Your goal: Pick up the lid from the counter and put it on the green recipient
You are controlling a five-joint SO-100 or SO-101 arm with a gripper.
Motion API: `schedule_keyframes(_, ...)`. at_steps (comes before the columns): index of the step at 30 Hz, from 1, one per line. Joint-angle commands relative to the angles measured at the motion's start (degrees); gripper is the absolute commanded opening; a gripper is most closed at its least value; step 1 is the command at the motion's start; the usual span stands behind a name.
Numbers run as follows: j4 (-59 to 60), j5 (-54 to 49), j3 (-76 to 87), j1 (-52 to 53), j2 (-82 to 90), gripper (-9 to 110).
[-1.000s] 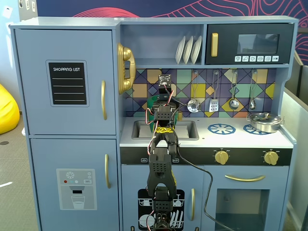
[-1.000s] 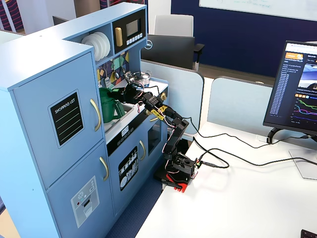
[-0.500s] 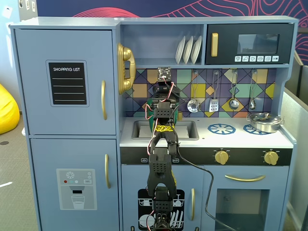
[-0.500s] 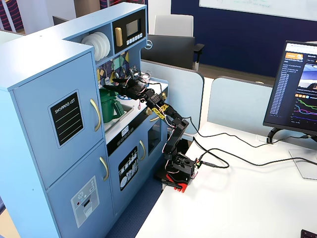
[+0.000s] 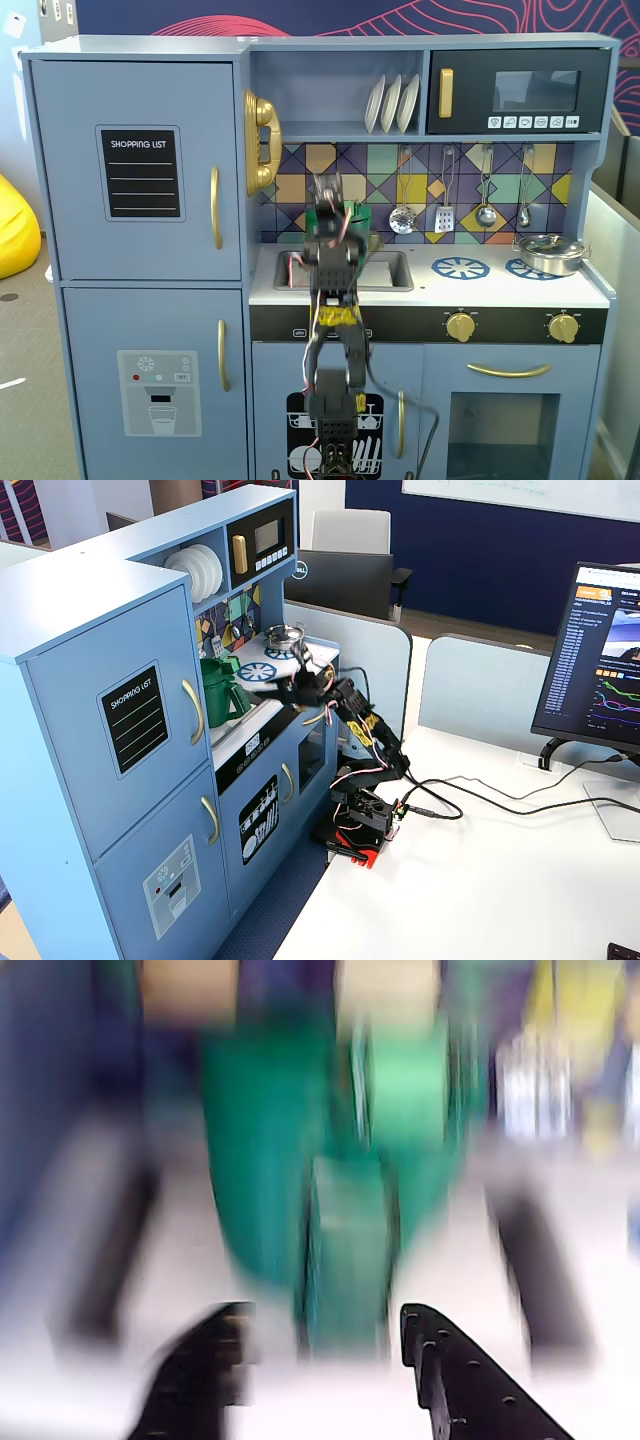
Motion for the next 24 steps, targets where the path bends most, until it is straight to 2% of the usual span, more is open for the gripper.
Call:
schedule_keyframes(1, 6.86, -3.52, 17.75, 1.05, 10.02, 0)
schedule_keyframes(5, 6.77, 2.64, 35.77, 0.97, 16.08, 0)
schedule_keyframes(7, 9.67, 1.58, 44.12, 1.32, 18.81, 0)
schedule_keyframes(11, 14.94, 8.53, 57.13, -0.18, 24.26, 1)
schedule_keyframes(19, 32.34, 13.54, 65.04, -0.97, 30.50, 2)
schedule_keyframes(22, 33.05, 17.75, 65.04, -0.62, 30.59, 2)
schedule_keyframes(24, 33.31, 15.64, 65.04, -1.05, 30.59, 2)
